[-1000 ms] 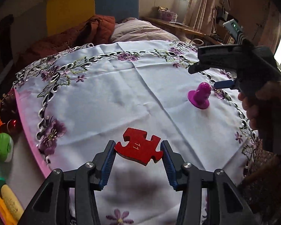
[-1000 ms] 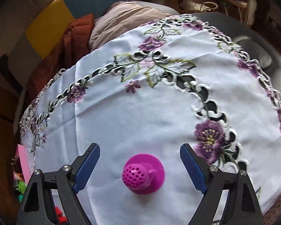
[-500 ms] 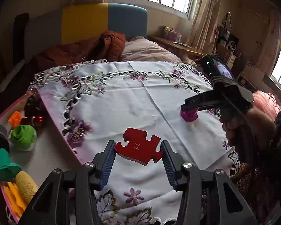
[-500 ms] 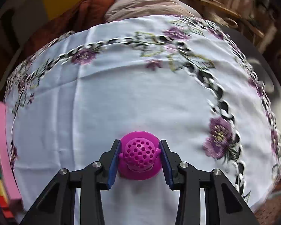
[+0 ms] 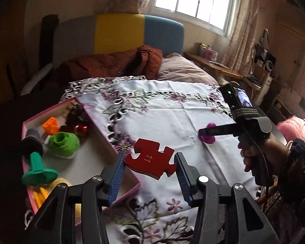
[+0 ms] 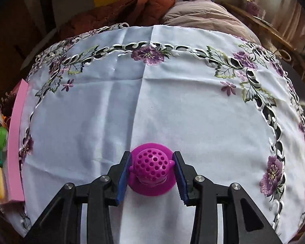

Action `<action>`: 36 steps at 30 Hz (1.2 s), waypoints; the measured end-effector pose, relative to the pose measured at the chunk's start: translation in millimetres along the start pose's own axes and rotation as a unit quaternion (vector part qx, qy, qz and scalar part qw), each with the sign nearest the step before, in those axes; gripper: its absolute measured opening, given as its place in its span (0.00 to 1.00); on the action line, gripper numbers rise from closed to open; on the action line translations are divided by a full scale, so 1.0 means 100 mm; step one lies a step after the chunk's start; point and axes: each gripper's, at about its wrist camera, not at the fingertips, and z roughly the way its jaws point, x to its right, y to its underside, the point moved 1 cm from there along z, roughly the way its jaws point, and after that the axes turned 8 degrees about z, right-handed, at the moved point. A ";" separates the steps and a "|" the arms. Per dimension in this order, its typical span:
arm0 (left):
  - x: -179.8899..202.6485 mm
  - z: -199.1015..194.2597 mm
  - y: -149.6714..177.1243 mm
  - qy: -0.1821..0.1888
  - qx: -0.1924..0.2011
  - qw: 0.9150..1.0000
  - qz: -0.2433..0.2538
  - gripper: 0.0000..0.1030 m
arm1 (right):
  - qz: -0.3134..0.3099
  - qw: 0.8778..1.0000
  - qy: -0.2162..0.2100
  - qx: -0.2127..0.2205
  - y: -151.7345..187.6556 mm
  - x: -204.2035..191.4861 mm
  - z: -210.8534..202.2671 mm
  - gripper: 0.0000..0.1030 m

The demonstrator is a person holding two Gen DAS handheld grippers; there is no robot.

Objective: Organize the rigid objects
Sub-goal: 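Carry the red puzzle piece to the tray with the left tool while the right holds the magenta cup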

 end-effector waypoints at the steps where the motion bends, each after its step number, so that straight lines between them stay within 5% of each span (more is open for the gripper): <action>1: -0.02 -0.01 0.01 -0.003 0.000 1.000 -0.003 0.48 | -0.001 1.000 0.002 0.001 0.00 0.00 0.00 0.40; 36: -0.67 -0.11 0.24 -0.031 -0.008 0.995 -0.096 0.48 | -0.030 0.999 0.020 0.010 0.01 -0.04 -0.01 0.40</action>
